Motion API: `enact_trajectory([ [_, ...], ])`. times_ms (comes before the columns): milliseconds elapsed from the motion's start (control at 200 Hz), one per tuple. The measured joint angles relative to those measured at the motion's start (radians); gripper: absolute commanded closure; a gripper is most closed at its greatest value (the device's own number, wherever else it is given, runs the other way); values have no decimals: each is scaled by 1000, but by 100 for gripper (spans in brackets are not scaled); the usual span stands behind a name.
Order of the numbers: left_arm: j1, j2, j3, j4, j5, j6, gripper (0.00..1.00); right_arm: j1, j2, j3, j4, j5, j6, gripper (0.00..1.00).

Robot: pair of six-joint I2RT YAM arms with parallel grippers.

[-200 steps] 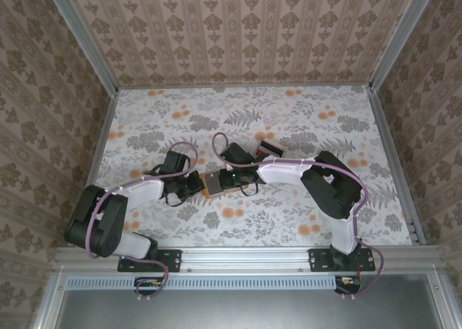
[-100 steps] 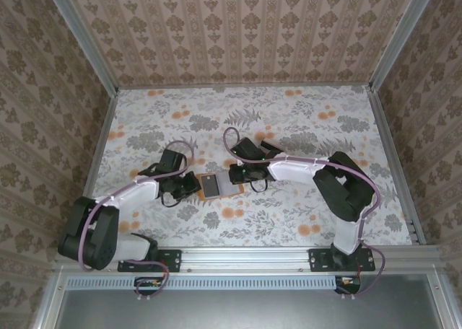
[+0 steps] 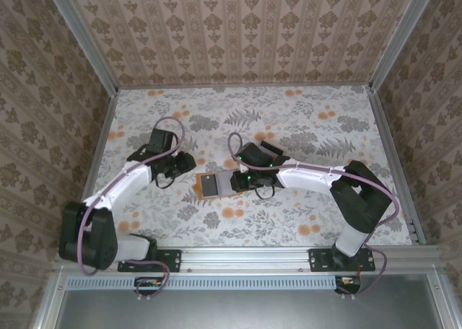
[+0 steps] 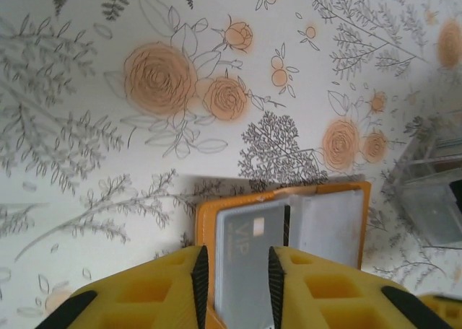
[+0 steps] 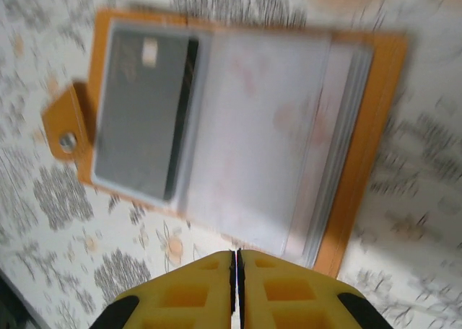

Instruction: Put the credit cards into the card holder

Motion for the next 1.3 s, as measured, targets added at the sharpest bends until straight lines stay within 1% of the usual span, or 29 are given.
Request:
enact_trajectory([
  [80, 0, 88, 47, 8, 22, 30, 75, 22, 12, -34, 17, -16, 13, 88],
  [145, 0, 150, 63, 18, 43, 49, 79, 34, 34, -47, 31, -21, 28, 88],
  [205, -3, 191, 64, 18, 58, 62, 84, 35, 58, -50, 46, -18, 38, 88],
  [275, -7, 220, 61, 7, 68, 83, 87, 33, 85, -44, 53, -3, 44, 88],
  [365, -10, 215, 40, 0, 71, 97, 93, 22, 114, -4, 43, 11, 44, 88],
  [490, -32, 172, -42, 5, 71, 93, 94, -20, 190, 89, 49, 16, 37, 89],
  [655, -140, 138, -115, 18, 72, 51, 95, -60, 294, 254, 26, 32, -2, 89],
  [800, -223, 95, -160, 34, 69, -7, 95, -68, 378, 399, -1, 25, -34, 88],
  [945, -282, 81, -175, 59, 59, -69, 94, -68, 467, 516, -19, -38, -61, 89],
  [1030, -311, 103, -166, 85, 56, -97, 93, -70, 477, 528, -19, -76, -65, 89],
  [1090, -329, 136, -141, 109, 56, -119, 87, -70, 477, 528, -23, -96, -70, 89],
  [1180, -351, 188, -99, 142, 51, -155, 85, -82, 474, 524, -28, -108, -80, 88],
  [1230, -359, 202, -85, 154, 51, -167, 79, -96, 466, 513, -30, -119, -84, 88],
  [1300, -370, 209, -65, 172, 46, -179, 76, -119, 439, 487, -41, -124, -90, 88],
])
